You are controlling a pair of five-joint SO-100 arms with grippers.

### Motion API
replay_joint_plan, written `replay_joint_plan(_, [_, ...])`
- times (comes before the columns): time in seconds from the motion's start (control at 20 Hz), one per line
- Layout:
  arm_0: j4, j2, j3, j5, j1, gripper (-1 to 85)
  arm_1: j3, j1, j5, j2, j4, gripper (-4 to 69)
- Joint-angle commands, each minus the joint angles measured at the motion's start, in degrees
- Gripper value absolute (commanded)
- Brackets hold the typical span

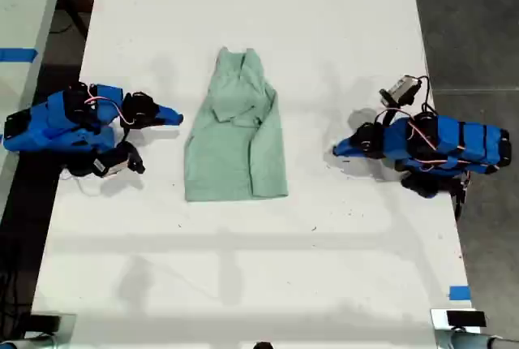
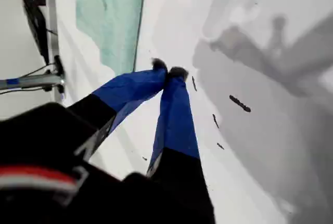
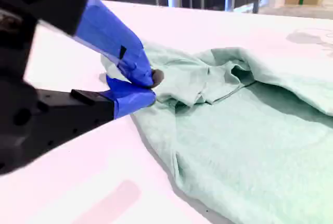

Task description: Fold t shirt

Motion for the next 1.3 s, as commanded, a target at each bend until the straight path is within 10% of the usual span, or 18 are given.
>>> replay_joint_plan(0.0, [0.53, 0.53, 0.09, -4.13, 3.43, -0.1, 2.2, 3.87, -8.88, 1.32, 8.35, -1.5])
replay_joint_plan(0.35, [5.19, -16.79, -20.74, -4.13, 0.44, -0.1, 2.29, 4.22, -8.61, 1.32, 8.35, -1.5])
replay_joint_plan(0.6, [28.04, -71.54, -72.95, -7.21, 5.45, 2.0, 2.29, 4.31, -8.26, 1.32, 8.61, -1.5])
replay_joint_plan(0.7, [30.15, -82.97, -79.98, -10.72, 9.32, 15.6, 2.29, 4.31, -8.26, 1.32, 8.61, -1.5])
replay_joint_plan(0.95, [27.42, -94.57, -75.94, -21.45, 16.0, 21.9, 2.29, 4.22, -8.26, 1.32, 8.7, -1.5])
replay_joint_plan(1.25, [6.94, -93.08, -55.02, -24.7, 17.49, 19.9, 2.29, 4.22, -8.26, 1.32, 8.7, -1.5])
